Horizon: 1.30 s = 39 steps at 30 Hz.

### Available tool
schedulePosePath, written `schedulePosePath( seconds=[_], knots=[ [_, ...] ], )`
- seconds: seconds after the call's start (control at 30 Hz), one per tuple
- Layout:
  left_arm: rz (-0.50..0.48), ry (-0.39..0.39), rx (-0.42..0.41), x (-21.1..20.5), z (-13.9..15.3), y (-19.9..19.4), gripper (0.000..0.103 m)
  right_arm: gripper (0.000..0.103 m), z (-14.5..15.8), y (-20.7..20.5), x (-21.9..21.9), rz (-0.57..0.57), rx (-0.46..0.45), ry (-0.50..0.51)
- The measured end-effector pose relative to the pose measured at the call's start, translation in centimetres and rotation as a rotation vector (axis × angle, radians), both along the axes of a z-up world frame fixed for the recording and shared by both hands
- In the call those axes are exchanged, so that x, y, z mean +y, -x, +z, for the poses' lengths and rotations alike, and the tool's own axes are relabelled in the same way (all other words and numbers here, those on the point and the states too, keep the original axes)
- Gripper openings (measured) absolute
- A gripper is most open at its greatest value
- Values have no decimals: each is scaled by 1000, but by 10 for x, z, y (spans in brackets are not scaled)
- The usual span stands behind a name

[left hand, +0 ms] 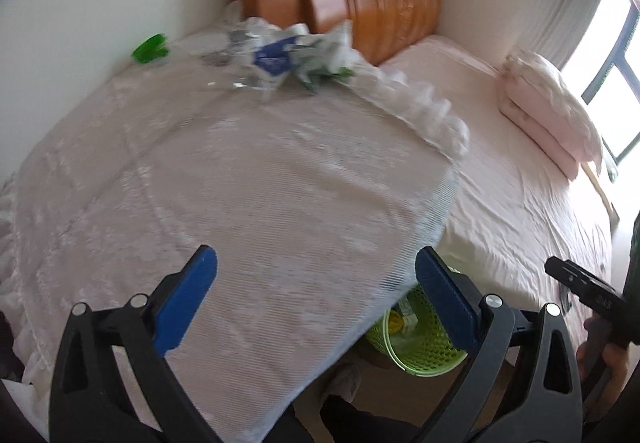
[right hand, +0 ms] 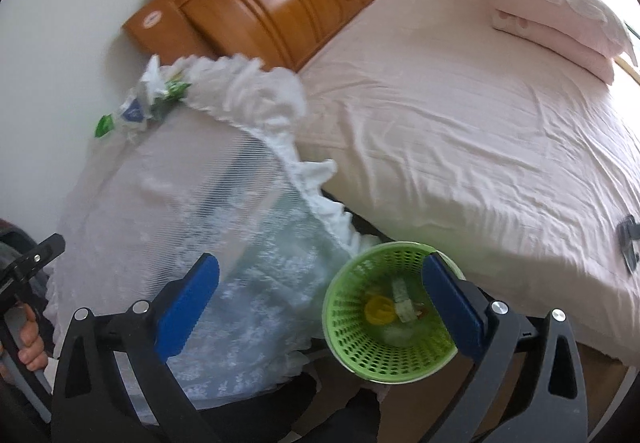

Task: Collect trash
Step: 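Grasp the clear plastic bottle with the right tool while the left tool grasps the green wrapper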

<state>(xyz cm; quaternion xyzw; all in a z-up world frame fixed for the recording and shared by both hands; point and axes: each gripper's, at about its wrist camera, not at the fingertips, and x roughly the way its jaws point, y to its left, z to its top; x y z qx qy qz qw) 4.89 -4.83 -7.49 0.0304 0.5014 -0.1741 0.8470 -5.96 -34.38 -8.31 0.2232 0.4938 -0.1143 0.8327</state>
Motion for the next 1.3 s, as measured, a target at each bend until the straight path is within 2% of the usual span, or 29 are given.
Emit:
schedulePosePath(
  seconds=[0.13, 0.23, 0.33, 0.47, 0.63, 0.77, 0.83, 1.0, 1.1, 1.17, 1.3],
  knots=[
    [42, -6, -6, 25, 0, -14, 95, 101, 5, -29, 28, 78, -15, -10],
    [77, -21, -10, 46, 0, -29, 95, 100, 10, -60, 61, 188, -40, 6],
    [117, -20, -9, 67, 0, -44, 95, 100, 15, -100, 103, 351, -67, 42],
    [169, -24, -18, 96, 2, -69, 95, 100, 19, -160, 167, 618, -116, 152],
    [226, -22, -5, 125, -2, -101, 95, 100, 11, -225, 226, 873, -161, 267],
    [276, -14, 6, 152, -5, -125, 95, 100, -2, -274, 272, 1091, -177, 474],
    [299, -9, 9, 161, -6, -132, 95, 100, -12, -296, 287, 1181, -163, 538],
    [361, -6, 21, 183, -12, -150, 95, 98, -39, -328, 308, 1335, -105, 628],
    [383, 6, 31, 189, -15, -160, 95, 86, -50, -332, 318, 1399, -81, 662],
    [392, 19, 39, 190, -17, -166, 95, 73, -55, -336, 321, 1427, -60, 667],
    [410, 46, 45, 191, -17, -183, 95, 71, -56, -342, 324, 1427, -61, 647]
  ],
)
